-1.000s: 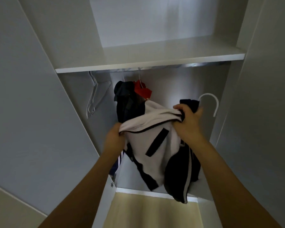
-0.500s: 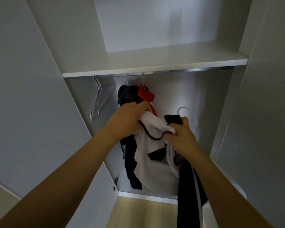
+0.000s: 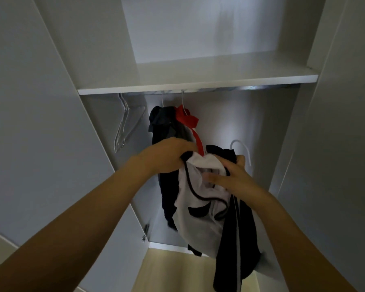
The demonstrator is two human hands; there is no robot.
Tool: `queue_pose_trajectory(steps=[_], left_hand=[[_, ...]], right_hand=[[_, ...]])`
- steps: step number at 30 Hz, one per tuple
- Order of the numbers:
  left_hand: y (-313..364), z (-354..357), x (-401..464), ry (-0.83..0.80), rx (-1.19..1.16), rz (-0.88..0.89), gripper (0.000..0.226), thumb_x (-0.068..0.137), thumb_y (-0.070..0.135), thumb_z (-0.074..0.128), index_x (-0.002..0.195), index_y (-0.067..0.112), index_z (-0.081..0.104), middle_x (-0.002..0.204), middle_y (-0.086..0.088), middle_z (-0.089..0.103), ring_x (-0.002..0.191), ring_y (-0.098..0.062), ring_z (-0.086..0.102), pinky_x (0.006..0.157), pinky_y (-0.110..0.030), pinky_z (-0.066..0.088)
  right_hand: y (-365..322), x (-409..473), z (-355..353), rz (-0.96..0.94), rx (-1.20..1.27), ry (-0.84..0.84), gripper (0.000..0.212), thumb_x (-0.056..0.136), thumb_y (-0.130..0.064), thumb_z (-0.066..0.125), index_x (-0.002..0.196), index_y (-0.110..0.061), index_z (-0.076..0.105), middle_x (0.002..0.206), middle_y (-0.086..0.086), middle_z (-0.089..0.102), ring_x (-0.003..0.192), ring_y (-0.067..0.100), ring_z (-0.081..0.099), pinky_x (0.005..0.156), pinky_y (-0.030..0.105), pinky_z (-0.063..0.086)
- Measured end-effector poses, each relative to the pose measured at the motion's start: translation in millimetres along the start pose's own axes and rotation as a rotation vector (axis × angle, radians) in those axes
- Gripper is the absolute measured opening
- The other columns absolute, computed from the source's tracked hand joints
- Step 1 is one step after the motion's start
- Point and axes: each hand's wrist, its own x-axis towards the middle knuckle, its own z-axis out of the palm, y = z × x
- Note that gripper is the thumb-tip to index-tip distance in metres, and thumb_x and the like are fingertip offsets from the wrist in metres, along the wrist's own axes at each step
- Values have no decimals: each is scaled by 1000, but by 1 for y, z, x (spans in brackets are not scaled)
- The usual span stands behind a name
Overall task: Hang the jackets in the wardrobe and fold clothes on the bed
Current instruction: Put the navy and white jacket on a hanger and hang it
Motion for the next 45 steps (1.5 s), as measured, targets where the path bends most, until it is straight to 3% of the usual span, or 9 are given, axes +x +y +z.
queue_pose_trajectory(steps=[3,6,12,16,23,29,34,39,45], left_hand=[[10,0,6,74,-91,-10,37,84,-1,55,112,22,60,91,7,60,76,-4,57,64,-13,40],[7,12,1,306,-278,-132,28,84,7,64,86,33,52,77,17,56,66,10,55,55,-6,40],[9,58,0,502,-425,-348,19,93,14,57,81,29,57,74,13,59,64,4,56,56,-8,40],[13,60,3,486,-517,-335,21,95,10,50,87,24,64,85,12,64,77,7,58,67,-3,41],[28,56,2,221,-943,-354,20,85,28,60,85,13,74,93,-1,72,91,-11,65,81,-20,52],[36,58,19,107,-803,-359,25,81,33,75,106,27,73,104,9,71,96,-3,65,86,-16,47],[41,58,24,176,-867,-282,12,91,18,65,87,25,74,82,17,73,79,6,66,70,-5,46],[49,59,26,147,-935,-284,8,91,12,65,88,16,71,89,-6,74,81,-15,68,81,-28,56],[52,53,28,74,-101,-79,21,97,29,54,115,28,66,104,10,68,95,-11,61,79,-22,42]], right_hand=[[2,8,5,-14,0,217,7,85,-39,68,85,-32,67,110,-6,33,80,-13,50,70,-2,39],[11,10,1,34,119,333,42,89,-48,59,93,-8,70,112,-4,43,83,-3,54,71,12,41],[15,5,9,69,173,370,23,99,-29,50,81,-28,64,109,-3,38,75,-2,51,71,8,42],[18,-2,7,91,249,447,22,101,-18,46,113,-25,63,124,2,35,97,10,53,95,22,38],[23,-12,0,187,331,582,32,93,-52,51,100,-24,65,123,0,38,87,5,51,90,29,42],[28,-22,9,185,292,537,46,97,-45,48,127,-13,60,142,0,38,111,17,51,100,31,41],[33,-30,5,162,195,452,28,97,-34,53,102,-10,67,122,-1,36,94,9,51,91,27,38],[39,-35,1,148,140,425,20,92,-31,61,80,-17,66,114,2,38,83,4,52,68,15,38],[52,-40,1,110,169,395,21,89,-22,67,107,-32,65,122,-1,34,100,6,52,91,23,45]])
